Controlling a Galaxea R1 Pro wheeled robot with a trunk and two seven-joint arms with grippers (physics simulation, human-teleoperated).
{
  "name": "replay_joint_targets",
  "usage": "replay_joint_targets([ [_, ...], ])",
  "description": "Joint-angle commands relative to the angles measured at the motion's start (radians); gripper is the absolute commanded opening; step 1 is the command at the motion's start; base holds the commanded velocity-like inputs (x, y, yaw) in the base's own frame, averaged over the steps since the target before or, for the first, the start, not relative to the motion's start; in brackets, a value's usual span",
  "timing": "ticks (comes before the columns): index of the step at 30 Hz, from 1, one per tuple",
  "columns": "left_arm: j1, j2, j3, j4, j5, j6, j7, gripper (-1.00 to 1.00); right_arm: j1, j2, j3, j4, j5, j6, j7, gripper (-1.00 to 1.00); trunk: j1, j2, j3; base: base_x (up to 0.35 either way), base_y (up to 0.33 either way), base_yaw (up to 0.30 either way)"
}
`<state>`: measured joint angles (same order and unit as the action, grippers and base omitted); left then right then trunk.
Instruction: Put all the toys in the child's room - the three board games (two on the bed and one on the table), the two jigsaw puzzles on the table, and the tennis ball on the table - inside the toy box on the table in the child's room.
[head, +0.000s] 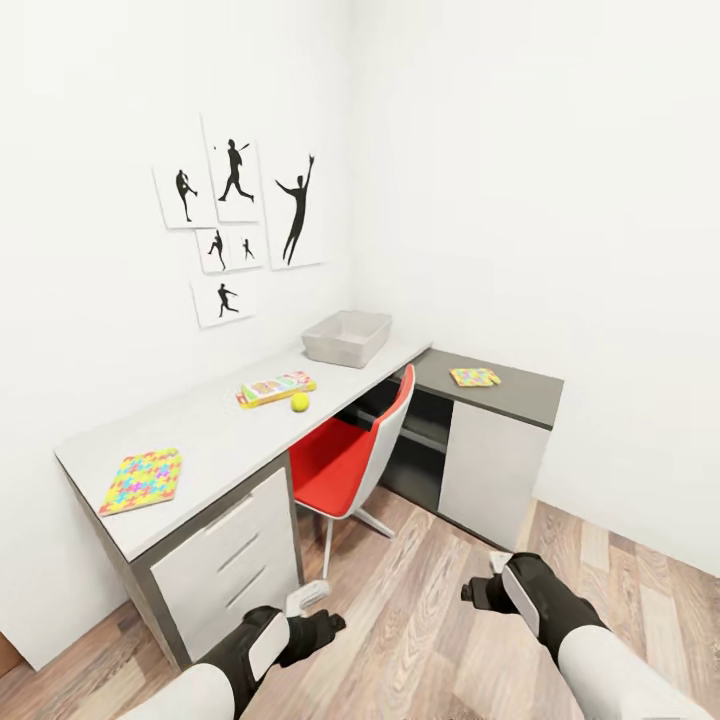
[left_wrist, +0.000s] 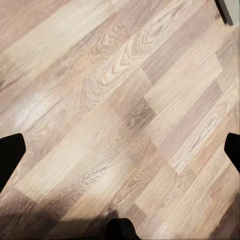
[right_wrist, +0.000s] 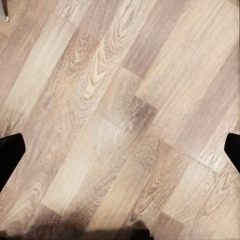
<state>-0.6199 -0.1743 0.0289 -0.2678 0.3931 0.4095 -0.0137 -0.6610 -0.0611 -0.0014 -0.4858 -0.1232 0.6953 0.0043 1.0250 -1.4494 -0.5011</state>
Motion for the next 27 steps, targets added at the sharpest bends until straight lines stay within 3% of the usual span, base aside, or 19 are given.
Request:
replay_joint_targets([
  [1,0.0,0.0,0.003,-0.002,0.0,0.005,-0.001,1.0,0.0,0.0,0.0,-0.001,-0.004,0.004,0.0,1.0,0.0,-0.001,-0.001,0.0,0.0,-0.285],
  [18,0.0,0.0,0.003,-0.008,0.008,0.014,-0.028,1.0,-0.002,0.0,0.0,-0.003,-0.004,0.005,0.0,1.0,0.0,-0.001,-0.001,0.0,0.0,-0.287],
  [22,0.0,0.0,0.003,-0.008,0.047,0.013,-0.051,1.0,-0.002,-0.002,0.0,-0.003,-0.004,0.005,0.001,1.0,0.0,-0.001,-0.001,0.0,0.0,-0.287],
  [27,0.0,0.0,0.003,-0.01,0.072,0.011,-0.066,1.0,-0.002,-0.001,0.0,-0.006,-0.004,0.006,0.002,1.0,0.0,-0.001,-0.001,0.0,0.0,-0.287],
])
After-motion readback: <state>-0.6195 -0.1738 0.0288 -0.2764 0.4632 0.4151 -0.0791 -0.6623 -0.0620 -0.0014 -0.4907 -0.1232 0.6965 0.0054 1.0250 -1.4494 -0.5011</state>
